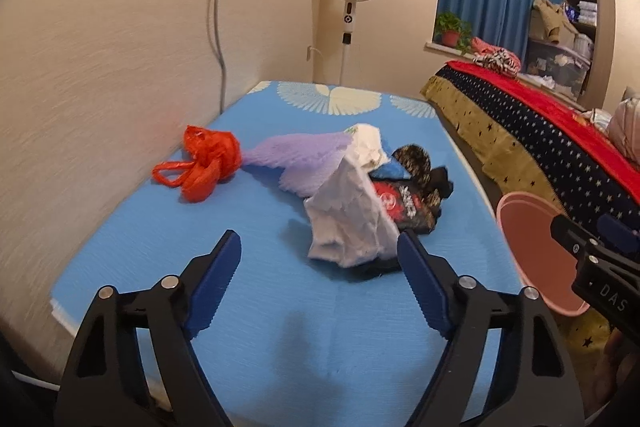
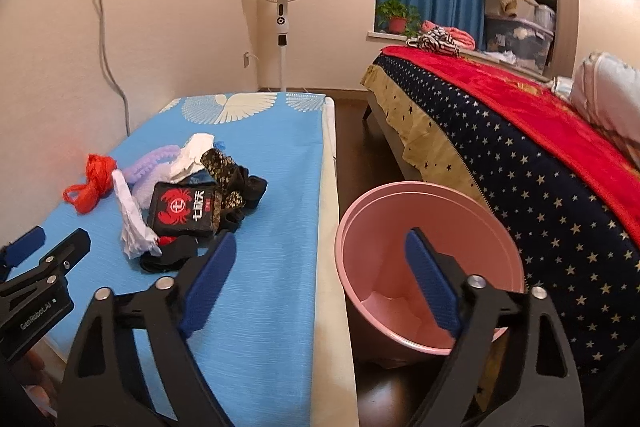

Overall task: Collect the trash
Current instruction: 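Grasp the white tissue with left gripper while right grasps black-gold patterned cloth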

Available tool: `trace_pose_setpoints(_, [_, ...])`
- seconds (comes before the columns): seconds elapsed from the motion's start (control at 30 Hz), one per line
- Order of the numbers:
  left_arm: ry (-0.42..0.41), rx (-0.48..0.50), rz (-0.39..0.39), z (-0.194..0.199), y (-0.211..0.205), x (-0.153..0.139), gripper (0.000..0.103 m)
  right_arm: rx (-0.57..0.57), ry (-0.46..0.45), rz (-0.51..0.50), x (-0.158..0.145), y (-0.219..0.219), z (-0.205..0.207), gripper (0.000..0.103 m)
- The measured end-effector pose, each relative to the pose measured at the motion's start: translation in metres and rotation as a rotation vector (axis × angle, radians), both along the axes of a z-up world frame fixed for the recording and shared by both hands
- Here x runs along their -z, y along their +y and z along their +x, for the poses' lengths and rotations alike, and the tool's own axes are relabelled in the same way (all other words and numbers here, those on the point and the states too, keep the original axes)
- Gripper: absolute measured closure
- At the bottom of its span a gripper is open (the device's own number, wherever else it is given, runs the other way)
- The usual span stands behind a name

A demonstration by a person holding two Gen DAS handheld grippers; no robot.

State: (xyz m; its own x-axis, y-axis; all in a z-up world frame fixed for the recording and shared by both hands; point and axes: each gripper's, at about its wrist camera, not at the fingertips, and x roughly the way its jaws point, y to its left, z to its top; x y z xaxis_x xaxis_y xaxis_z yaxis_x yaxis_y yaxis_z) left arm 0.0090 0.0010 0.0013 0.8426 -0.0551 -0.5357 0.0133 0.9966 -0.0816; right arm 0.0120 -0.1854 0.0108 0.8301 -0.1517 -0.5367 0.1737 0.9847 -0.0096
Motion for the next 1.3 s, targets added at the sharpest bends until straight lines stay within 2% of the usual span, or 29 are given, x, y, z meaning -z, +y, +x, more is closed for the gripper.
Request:
trace_pose_setpoints(0.13, [0.0, 0.011, -0.031, 0.015, -0.004, -0.002, 0.033, -0.002, -0.009, 0.019, -0.002, -0.007, 0.004, 0.03])
trace_pose_setpoints(0.3, [0.026, 0.018, -0.032, 0.033, -0.014, 0.003, 0.039, -0.023, -0.003, 0.082, -0.002, -0.017, 0.019, 0.047])
trace_pose_setpoints(0.53, [0.063, 0.034, -0.045, 0.053, -0.021, 0.009, 0.044, -0.037, 0.018, 0.124, 0.008, -0.023, 0.047, 0.049])
trace_pose_setpoints(0.67, [0.106, 0.017, -0.034, 0.063, -0.02, 0.013, 0.057, -0.068, 0.036, 0.166, 0.016, -0.02, 0.068, 0.049])
trace_pose_setpoints(0.7, [0.111, 0.002, -0.03, 0.064, -0.017, 0.013, 0.067, -0.082, 0.042, 0.18, 0.018, -0.018, 0.074, 0.049])
trace_pose_setpoints(0.77, [0.11, -0.024, -0.033, 0.065, -0.01, 0.011, 0.081, -0.103, 0.058, 0.214, 0.022, -0.014, 0.085, 0.048])
trace_pose_setpoints(0.87, [0.105, -0.041, -0.037, 0.067, -0.002, 0.006, 0.093, -0.124, 0.075, 0.255, 0.028, -0.008, 0.103, 0.048])
trace_pose_setpoints(1.2, [0.094, -0.101, -0.041, 0.071, 0.019, 0.002, 0.095, -0.183, 0.142, 0.272, 0.046, 0.022, 0.151, 0.049])
trace_pose_setpoints(1.23, [0.095, -0.103, -0.041, 0.071, 0.021, 0.002, 0.095, -0.184, 0.151, 0.272, 0.048, 0.022, 0.154, 0.051])
trace_pose_setpoints(1.27, [0.097, -0.106, -0.042, 0.071, 0.022, 0.002, 0.096, -0.188, 0.158, 0.277, 0.05, 0.022, 0.156, 0.061])
trace_pose_setpoints(1.3, [0.099, -0.109, -0.044, 0.072, 0.023, 0.002, 0.096, -0.199, 0.165, 0.287, 0.052, 0.022, 0.158, 0.067])
